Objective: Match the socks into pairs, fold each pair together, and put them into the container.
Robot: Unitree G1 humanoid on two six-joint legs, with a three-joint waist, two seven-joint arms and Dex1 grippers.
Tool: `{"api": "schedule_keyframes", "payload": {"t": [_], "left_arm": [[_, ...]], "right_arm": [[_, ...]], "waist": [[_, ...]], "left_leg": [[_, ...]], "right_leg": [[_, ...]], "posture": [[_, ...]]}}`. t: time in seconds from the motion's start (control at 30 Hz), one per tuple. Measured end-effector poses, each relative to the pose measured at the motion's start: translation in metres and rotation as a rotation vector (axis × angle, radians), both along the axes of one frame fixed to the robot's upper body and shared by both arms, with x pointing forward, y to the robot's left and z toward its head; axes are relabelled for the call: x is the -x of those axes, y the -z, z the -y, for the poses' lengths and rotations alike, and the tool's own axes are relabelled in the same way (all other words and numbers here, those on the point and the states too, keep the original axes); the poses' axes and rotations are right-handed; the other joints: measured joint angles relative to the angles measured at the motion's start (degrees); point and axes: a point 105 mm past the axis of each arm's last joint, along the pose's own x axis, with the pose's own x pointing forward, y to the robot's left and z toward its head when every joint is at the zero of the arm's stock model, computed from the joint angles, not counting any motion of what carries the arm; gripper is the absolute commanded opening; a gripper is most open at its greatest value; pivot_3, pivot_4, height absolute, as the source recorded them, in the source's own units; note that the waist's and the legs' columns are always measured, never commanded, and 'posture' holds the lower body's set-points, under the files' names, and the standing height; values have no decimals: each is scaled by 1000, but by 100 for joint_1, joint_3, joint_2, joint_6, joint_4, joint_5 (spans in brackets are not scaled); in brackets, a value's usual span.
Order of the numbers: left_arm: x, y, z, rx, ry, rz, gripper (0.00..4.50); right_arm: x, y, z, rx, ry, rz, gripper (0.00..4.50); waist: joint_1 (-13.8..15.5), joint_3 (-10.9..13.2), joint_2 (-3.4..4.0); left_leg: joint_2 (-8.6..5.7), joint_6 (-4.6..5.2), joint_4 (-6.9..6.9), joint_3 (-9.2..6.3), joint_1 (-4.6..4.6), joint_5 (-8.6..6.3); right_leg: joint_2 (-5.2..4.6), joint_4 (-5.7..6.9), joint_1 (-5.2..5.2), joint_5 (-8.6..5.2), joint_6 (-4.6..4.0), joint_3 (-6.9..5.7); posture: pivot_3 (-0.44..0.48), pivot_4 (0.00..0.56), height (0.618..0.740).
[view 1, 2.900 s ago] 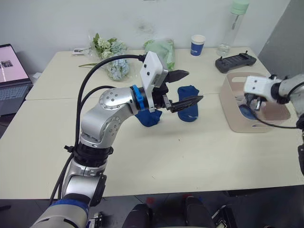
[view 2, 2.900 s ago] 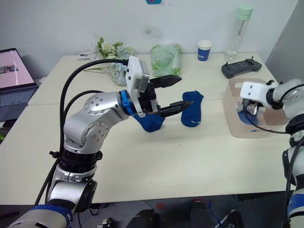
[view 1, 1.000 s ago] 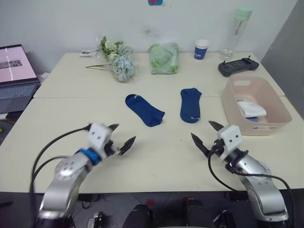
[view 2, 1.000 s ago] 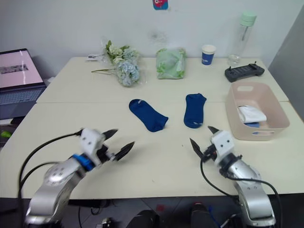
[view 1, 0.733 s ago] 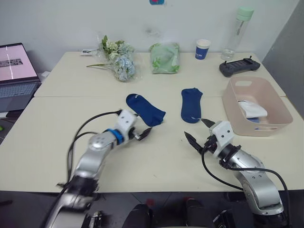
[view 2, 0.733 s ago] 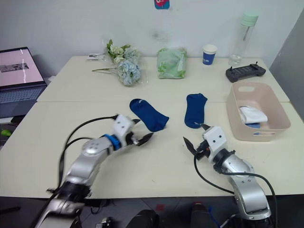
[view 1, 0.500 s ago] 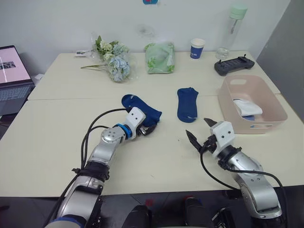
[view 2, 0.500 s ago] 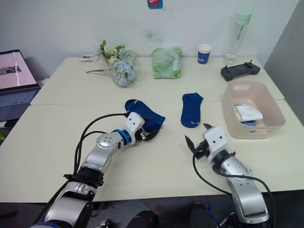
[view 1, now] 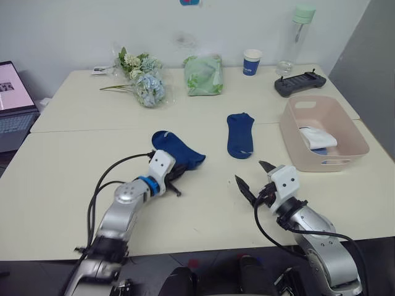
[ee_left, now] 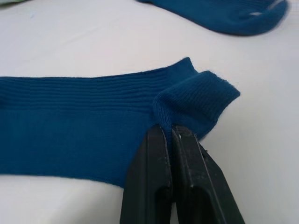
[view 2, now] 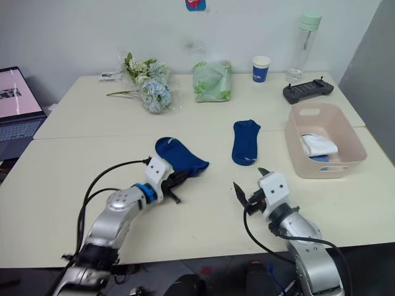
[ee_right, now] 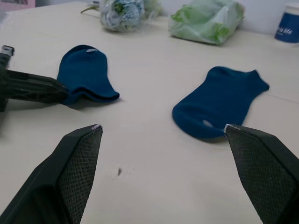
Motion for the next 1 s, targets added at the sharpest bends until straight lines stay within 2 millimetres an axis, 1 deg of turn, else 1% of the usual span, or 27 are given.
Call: {"api": "schedule_keyframes", "payload": {"t": [0.1,0.17,0.2,0.23,0.27,0.33,0.37,0.4,0.43,0.47,0.57,0.6,0.63,0.67,0.73,0.77,0.8,0.87,0.9,0.93,0.97,1.0], "left_arm": [[18,-3,9,34,31,-68,39],[27,-10,36,77,110,-104,39],[28,-11,44,87,132,-109,39],[31,-10,64,114,179,-129,39],[31,-9,79,141,207,-147,39],[28,-10,110,211,256,-184,39],[27,-12,118,224,277,-187,39],[26,-14,129,235,305,-186,512],[24,-14,136,245,320,-189,681],[23,-12,143,250,332,-196,965],[22,-9,155,259,361,-210,1854],[24,-10,155,261,373,-211,2279],[24,-12,151,257,375,-207,2587],[24,-13,150,257,380,-206,2768],[32,-23,141,263,424,-188,3354],[32,-27,133,269,419,-180,3693],[30,-33,120,268,396,-163,3955],[20,-43,88,250,312,-119,3955],[12,-48,67,231,250,-91,3955],[7,-51,52,211,201,-72,3955],[-1,-54,32,192,131,-45,3955],[-6,-55,19,185,81,-33,3955]], "right_arm": [[-1,-3,12,20,7,6,4500],[-6,-7,30,63,21,14,4500],[-7,-8,36,81,31,15,4500],[-11,-9,48,101,57,15,4500],[-14,-14,55,100,77,23,4500],[-22,-29,69,77,117,53,4500],[-23,-33,73,78,126,66,4500],[-22,-35,79,100,133,64,4500],[-23,-34,84,112,141,54,4500],[-23,-32,89,113,150,43,4500],[-22,-29,88,102,135,26,4500],[-22,-28,88,96,132,19,4500],[-21,-27,88,94,132,12,4500],[-21,-26,88,94,132,9,4500],[-19,-18,88,94,133,-27,4500],[-17,-14,87,90,127,-45,4500],[-16,-8,83,71,117,-72,4500],[-13,2,75,36,94,-121,4500],[-11,8,71,30,82,-148,4500],[-10,11,69,27,75,-164,4500],[-10,14,65,24,65,-183,4500],[-9,17,62,23,54,-200,4500]], "waist": [[84,1,-1],[155,1,0],[168,1,0],[185,1,-1],[182,1,-2],[168,2,-3],[148,1,-2],[140,0,-1],[137,0,0],[134,0,0],[134,0,0],[134,0,0],[134,0,0],[134,0,0],[136,0,0],[136,1,2],[127,1,1],[117,2,4],[119,2,4],[121,2,4],[131,2,4],[140,2,4]], "left_leg": [[-7,3,6,-13,5,0],[-14,5,8,-11,10,-1],[-18,7,8,-11,11,-2],[-22,7,9,-12,11,-2],[-25,7,9,-9,10,-2],[-25,6,7,-9,10,-2],[-22,5,3,-6,11,-2],[-19,4,-3,-6,14,-2],[-18,4,-6,-4,14,-2],[-19,4,-5,-2,14,-2],[-20,4,-2,-1,13,-2],[-19,4,-2,-2,13,-2],[-18,4,-1,-3,13,-2],[-17,4,-2,-3,13,-2],[-13,4,-2,-5,12,-2],[-12,4,-2,-4,12,-2],[-10,4,-2,-3,13,-2],[-10,3,-2,-3,14,-1],[-10,3,-2,-4,13,-1],[-11,3,-1,-4,13,-1],[-12,3,0,-4,13,-1],[-14,3,0,-4,13,-1]], "right_leg": [[0,-8,24,-1,2,-10],[-1,-18,37,-2,4,-10],[-2,-22,41,-2,4,-10],[-1,-28,46,-1,4,-14],[1,-28,43,-1,4,-12],[8,-25,41,0,3,-15],[12,-23,37,0,2,-15],[15,-22,37,-2,0,-16],[15,-23,37,-2,0,-16],[15,-23,36,-2,0,-15],[13,-23,37,-2,0,-11],[13,-23,36,-2,0,-11],[13,-22,36,-2,0,-11],[13,-21,35,-2,0,-11],[12,-20,33,-2,1,-11],[12,-20,32,-2,1,-9],[12,-19,31,-2,1,-9],[12,-10,28,-3,0,-8],[12,-10,28,-3,0,-9],[12,-11,28,-3,0,-8],[10,-13,29,-3,0,-8],[9,-17,30,-3,0,-9]], "posture": [[0,150,740],[0,150,740],[0,150,740],[0,150,740],[0,150,740],[0,150,740],[0,150,740],[0,150,740],[0,150,740],[0,150,740],[0,150,740],[0,150,740],[0,150,740],[0,150,740],[0,150,740],[0,150,740],[0,150,740],[0,150,740],[0,150,740],[0,150,740],[0,150,740],[0,150,740]]}}
